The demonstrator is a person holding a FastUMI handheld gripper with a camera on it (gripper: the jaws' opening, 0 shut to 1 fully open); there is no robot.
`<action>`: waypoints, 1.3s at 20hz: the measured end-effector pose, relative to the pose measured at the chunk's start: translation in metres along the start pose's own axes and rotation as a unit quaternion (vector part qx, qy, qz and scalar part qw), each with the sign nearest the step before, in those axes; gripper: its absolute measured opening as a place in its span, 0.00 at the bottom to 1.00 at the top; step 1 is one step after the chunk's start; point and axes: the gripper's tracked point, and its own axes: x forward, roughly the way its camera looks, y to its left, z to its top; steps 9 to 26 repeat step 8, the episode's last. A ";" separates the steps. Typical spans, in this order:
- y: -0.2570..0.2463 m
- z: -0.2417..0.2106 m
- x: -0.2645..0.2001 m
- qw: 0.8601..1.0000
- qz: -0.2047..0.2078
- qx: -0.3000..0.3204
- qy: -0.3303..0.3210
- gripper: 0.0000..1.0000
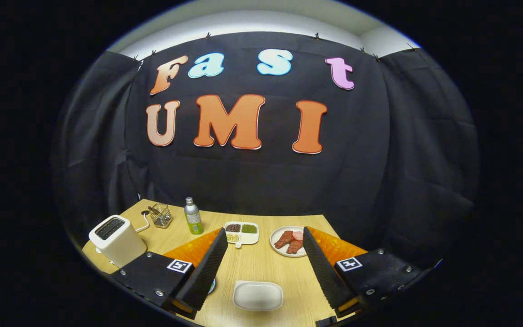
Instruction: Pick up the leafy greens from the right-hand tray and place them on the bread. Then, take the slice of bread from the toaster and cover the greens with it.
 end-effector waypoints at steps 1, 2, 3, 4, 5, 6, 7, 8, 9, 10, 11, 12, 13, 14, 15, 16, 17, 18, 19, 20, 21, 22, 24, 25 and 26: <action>-0.003 0.006 -0.003 1.000 -0.001 0.002 -0.009 0.99; -0.007 0.009 -0.005 1.000 -0.003 0.005 -0.016 1.00; -0.010 0.012 -0.006 1.000 -0.006 0.007 -0.021 0.99; -0.013 0.012 -0.007 1.000 -0.008 0.008 -0.025 0.99; -0.015 0.011 -0.008 1.000 -0.011 0.010 -0.025 0.99; -0.016 0.009 -0.009 1.000 -0.010 0.011 -0.025 0.99; -0.017 0.008 -0.009 1.000 -0.011 0.012 -0.024 0.99; -0.019 0.007 -0.009 1.000 -0.012 0.012 -0.022 0.99; -0.019 0.007 -0.009 1.000 -0.012 0.012 -0.022 0.99; -0.019 0.007 -0.009 1.000 -0.012 0.012 -0.022 0.99; -0.019 0.007 -0.009 1.000 -0.012 0.012 -0.022 0.99; -0.019 0.007 -0.009 1.000 -0.012 0.012 -0.022 0.99; -0.019 0.007 -0.009 1.000 -0.012 0.012 -0.022 0.99; -0.019 0.007 -0.009 1.000 -0.012 0.012 -0.022 0.99; -0.019 0.007 -0.009 1.000 -0.012 0.012 -0.022 0.99; -0.019 0.007 -0.009 1.000 -0.012 0.012 -0.022 0.99; -0.019 0.007 -0.009 1.000 -0.012 0.012 -0.022 0.99; -0.019 0.007 -0.009 1.000 -0.012 0.012 -0.022 0.99; -0.019 0.007 -0.009 1.000 -0.012 0.012 -0.022 0.99; -0.019 0.007 -0.009 1.000 -0.012 0.012 -0.022 0.99; -0.019 0.007 -0.009 1.000 -0.012 0.012 -0.022 0.99; -0.019 0.007 -0.009 1.000 -0.012 0.012 -0.022 0.99; -0.019 0.007 -0.009 1.000 -0.012 0.012 -0.022 0.99; -0.019 0.007 -0.009 1.000 -0.012 0.012 -0.022 0.99; -0.019 0.007 -0.009 1.000 -0.012 0.012 -0.022 0.99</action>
